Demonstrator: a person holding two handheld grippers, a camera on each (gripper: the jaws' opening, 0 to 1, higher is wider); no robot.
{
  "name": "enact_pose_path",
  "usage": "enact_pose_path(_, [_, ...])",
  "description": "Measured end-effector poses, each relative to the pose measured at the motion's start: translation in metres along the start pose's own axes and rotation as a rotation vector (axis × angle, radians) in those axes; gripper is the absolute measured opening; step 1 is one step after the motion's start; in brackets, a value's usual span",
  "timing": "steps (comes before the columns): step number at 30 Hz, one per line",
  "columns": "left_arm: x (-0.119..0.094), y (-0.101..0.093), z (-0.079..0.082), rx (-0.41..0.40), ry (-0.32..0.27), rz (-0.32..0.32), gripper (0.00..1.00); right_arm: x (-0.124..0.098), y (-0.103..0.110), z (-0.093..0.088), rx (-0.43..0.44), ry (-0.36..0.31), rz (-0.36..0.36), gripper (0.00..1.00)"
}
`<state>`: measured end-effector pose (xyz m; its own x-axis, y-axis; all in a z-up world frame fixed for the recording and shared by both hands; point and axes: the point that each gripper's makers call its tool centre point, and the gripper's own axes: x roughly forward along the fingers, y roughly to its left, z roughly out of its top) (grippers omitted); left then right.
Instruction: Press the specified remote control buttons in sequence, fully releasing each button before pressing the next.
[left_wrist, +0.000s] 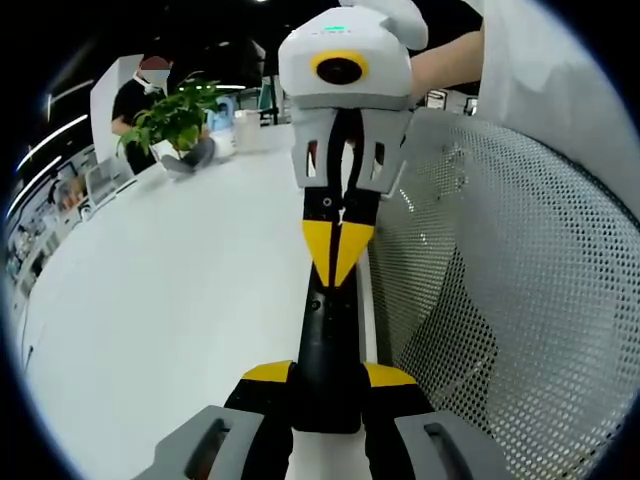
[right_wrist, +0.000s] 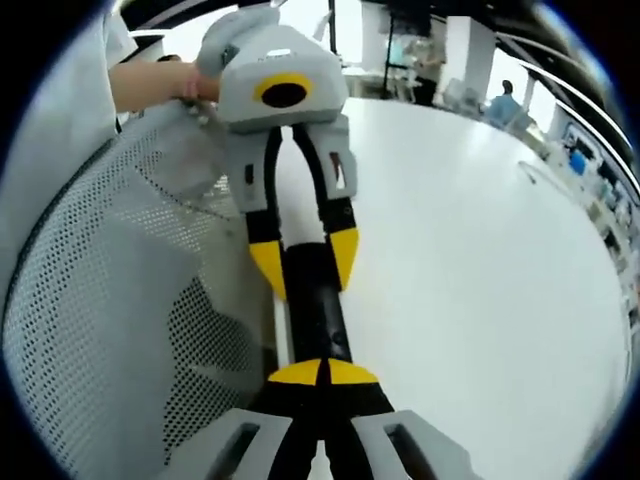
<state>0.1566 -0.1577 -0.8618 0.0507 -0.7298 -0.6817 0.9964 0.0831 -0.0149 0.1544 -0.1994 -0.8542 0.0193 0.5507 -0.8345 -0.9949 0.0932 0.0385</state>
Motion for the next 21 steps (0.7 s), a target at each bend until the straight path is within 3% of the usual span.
enact_pose_path(7, [-0.0001,-0.0001,0.0001,0.001,0.000,-0.001,0.25,-0.0005,0.0005,-0.0028,-0.036,0.040,-0.019,0.00])
enact_pose_path(10, [0.0000,0.0001,0.0001,0.003,0.001,-0.003,0.25,0.0001,0.0005,-0.0036,-0.135,0.103,-0.023,0.00])
enact_pose_path(11, [-0.0002,-0.0002,0.0000,0.004,0.001,-0.003,0.25,0.0006,0.0012,-0.0033,-0.217,0.131,-0.020,0.00])
enact_pose_path(12, [-0.0002,-0.0002,0.0000,0.004,0.001,-0.004,0.25,0.0012,0.0015,-0.0036,-0.223,0.145,-0.026,0.00])
enact_pose_path(14, [0.0000,-0.0001,-0.0002,0.004,0.001,-0.004,0.25,0.0019,0.0013,-0.0029,-0.201,0.143,-0.028,0.00])
enact_pose_path(17, [-0.0001,-0.0001,-0.0002,0.003,0.002,-0.002,0.25,0.0002,-0.0008,-0.0033,-0.062,0.093,-0.021,0.00])
enact_pose_path(21, [-0.0001,-0.0002,-0.0002,0.002,0.002,-0.002,0.25,-0.0011,-0.0019,-0.0044,-0.039,0.055,-0.017,0.00])
